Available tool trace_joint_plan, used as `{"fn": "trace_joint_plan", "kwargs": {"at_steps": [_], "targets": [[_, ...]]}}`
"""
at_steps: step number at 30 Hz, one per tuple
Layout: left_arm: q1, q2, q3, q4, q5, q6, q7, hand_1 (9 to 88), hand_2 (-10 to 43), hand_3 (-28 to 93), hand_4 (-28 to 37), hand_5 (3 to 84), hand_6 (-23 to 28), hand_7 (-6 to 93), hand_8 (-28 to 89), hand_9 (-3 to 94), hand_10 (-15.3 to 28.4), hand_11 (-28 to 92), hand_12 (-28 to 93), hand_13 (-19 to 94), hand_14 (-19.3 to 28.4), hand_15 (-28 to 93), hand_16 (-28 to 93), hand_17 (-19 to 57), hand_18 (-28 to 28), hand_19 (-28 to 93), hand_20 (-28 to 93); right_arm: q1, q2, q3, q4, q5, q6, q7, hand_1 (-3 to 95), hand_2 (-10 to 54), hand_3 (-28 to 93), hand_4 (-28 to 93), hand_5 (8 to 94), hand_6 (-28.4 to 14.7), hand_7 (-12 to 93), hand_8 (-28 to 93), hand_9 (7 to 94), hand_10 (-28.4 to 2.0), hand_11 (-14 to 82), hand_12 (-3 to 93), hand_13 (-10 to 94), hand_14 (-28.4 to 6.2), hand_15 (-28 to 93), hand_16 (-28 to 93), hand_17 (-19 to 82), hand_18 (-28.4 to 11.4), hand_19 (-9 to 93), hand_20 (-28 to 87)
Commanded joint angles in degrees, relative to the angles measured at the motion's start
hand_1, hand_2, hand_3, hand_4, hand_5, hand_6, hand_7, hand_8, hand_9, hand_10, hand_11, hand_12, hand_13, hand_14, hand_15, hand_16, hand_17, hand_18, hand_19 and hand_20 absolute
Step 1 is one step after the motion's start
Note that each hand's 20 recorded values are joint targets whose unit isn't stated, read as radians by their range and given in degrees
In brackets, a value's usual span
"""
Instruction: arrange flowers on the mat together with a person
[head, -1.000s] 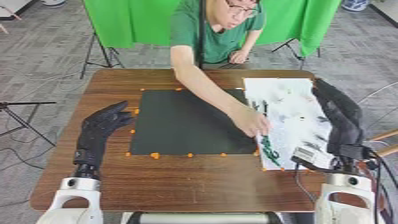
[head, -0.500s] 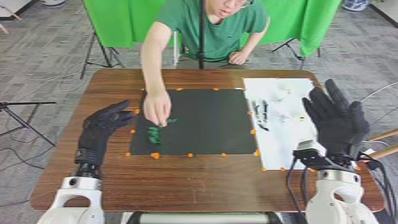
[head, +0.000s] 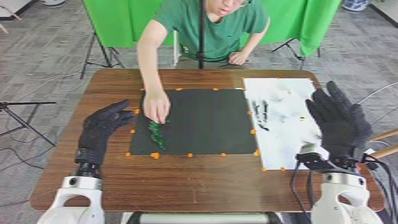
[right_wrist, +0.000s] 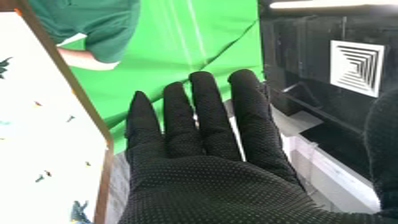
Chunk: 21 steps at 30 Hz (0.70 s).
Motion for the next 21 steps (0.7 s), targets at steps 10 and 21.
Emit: {"fn": "trace_joint_plan", "kwargs": {"at_steps": [10, 21], "targets": [[0.9, 1.98, -3.28, 1.60, -1.13, -0.55, -1.77, 27.2, -0.9, 66, -18.1, 49.1, 2.8, 13.5, -5, 52.2, 14.6, 19, 16, 46, 19.2, 23, 0, 14.7, 17.1, 24, 17, -4.5, -1.6, 3.6, -1.4, -1.1, -3.4, -0.7, 8.1, -3.1, 77, -19, 40.6, -1.8, 11, -9, 40.3, -15.0, 4.3, 12.3, 29, -11.9, 10, 8, 17, -14.5, 1, 23], [3.7, 3.93, -6.98, 2.18, -5.30, 4.74, -1.08, 17.1, 13.8, 67, -28.1, 50.2, 2.8, 12.5, -6, 52.6, 15.1, 19, 16, 46, 19.6, 23, 1, 12.6, 15.7, 16, 20, -6.5, -2.4, 5.0, -1.7, -1.0, -5.2, -0.4, 8.6, -3.3, 77, -19, 41.7, -1.9, 11, -9, 41.1, -15.1, 4.5, 12.8, 31, -12.0, 11, 9, 17, -14.5, 1, 24]]}}
